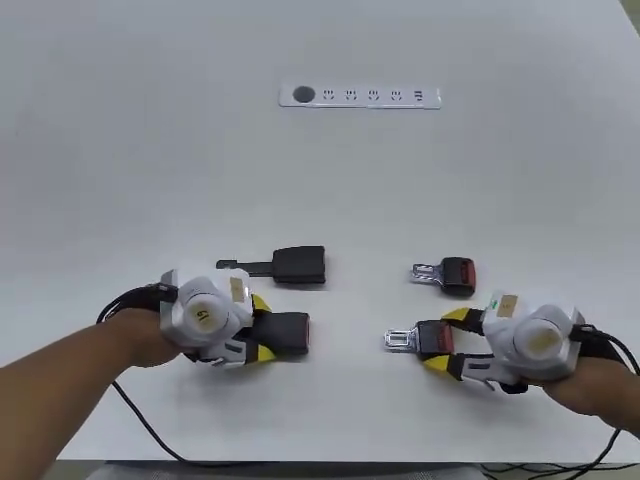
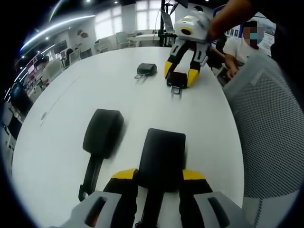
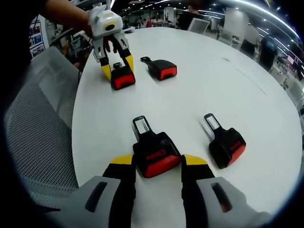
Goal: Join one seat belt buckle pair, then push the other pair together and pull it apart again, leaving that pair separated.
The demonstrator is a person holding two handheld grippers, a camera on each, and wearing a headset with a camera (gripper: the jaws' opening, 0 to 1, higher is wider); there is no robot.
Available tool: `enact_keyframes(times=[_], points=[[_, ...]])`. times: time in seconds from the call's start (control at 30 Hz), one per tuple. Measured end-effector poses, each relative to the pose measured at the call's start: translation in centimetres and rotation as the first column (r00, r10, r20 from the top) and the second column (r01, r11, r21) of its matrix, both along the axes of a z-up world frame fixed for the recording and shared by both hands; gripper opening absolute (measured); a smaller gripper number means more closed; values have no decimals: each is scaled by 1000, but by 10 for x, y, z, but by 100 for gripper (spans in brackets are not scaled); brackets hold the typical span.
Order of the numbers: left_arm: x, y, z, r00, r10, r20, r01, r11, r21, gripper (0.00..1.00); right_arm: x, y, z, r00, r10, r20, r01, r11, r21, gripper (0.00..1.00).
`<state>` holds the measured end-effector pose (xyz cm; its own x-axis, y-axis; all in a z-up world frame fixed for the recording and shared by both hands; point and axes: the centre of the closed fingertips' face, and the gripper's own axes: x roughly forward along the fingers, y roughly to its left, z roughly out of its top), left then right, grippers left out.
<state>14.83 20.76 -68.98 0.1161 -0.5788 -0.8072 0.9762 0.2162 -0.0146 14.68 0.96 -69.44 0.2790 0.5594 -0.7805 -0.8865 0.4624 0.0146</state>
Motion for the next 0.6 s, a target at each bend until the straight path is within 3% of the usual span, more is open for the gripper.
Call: enact_keyframes(times=[0.43,0.6], points=[[0,1,-3,1000,-8,-3,8,1000,17,34,3,53,-6,999,23,28,-23,1000,15,36],[0,2,-3,1000,-5,-9,5,1000,23,34,6,60,-6,999,26,31,-27,999,20,36]])
